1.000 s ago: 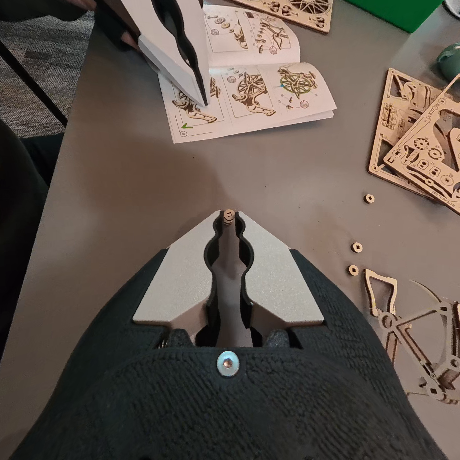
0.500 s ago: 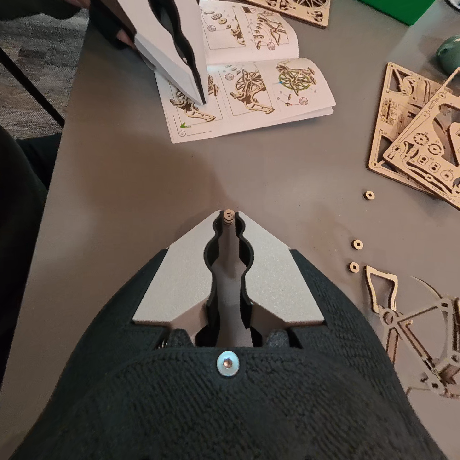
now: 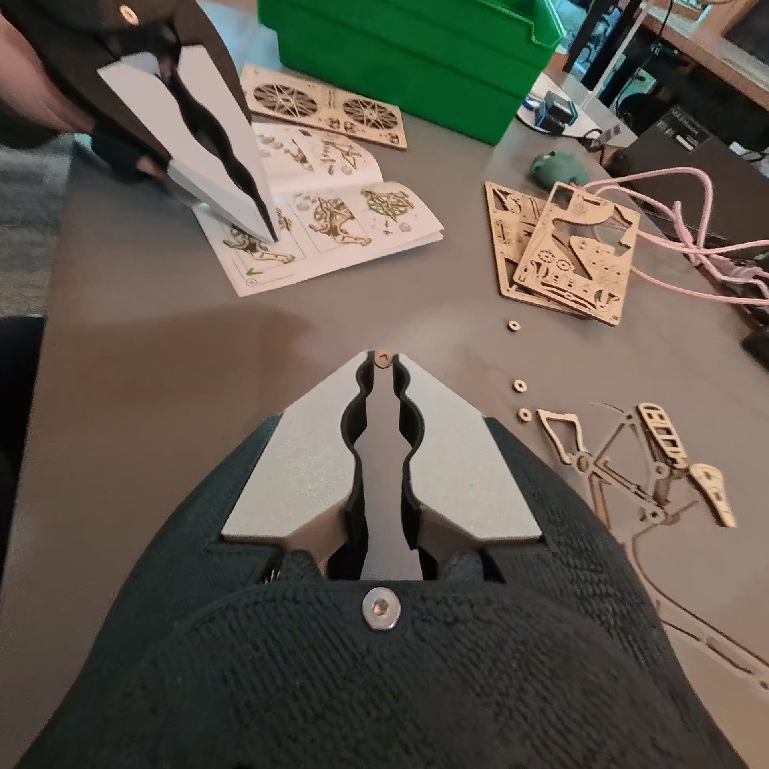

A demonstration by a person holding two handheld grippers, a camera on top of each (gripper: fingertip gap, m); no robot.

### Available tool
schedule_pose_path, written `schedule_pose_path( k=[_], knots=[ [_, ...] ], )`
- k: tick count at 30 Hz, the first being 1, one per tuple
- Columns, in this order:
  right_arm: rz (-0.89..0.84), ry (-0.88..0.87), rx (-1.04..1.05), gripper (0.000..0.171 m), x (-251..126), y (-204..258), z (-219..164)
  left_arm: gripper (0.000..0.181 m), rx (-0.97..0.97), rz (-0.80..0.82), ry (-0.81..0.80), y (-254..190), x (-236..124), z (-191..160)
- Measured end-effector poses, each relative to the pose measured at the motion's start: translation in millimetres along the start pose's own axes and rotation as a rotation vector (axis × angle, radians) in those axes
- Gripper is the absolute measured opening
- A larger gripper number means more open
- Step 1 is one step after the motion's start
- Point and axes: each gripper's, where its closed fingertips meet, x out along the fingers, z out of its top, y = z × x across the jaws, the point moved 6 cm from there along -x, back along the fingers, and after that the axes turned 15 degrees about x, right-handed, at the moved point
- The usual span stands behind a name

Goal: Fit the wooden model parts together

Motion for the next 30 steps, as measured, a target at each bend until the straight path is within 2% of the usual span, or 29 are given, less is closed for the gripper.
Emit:
schedule_pose_path(
  k=[17, 30],
  knots=[
    [0.077, 0.172, 0.030, 0.007, 15.8, 9.9, -12.9, 0.000, -0.014, -0.023, -0.002, 0.7, 0.8, 0.0],
    [0.071, 0.187, -0.016, 0.007, 17.6, 11.8, -15.4, 0.000, -0.012, -0.022, -0.003, 0.7, 0.8, 0.0]
  ],
)
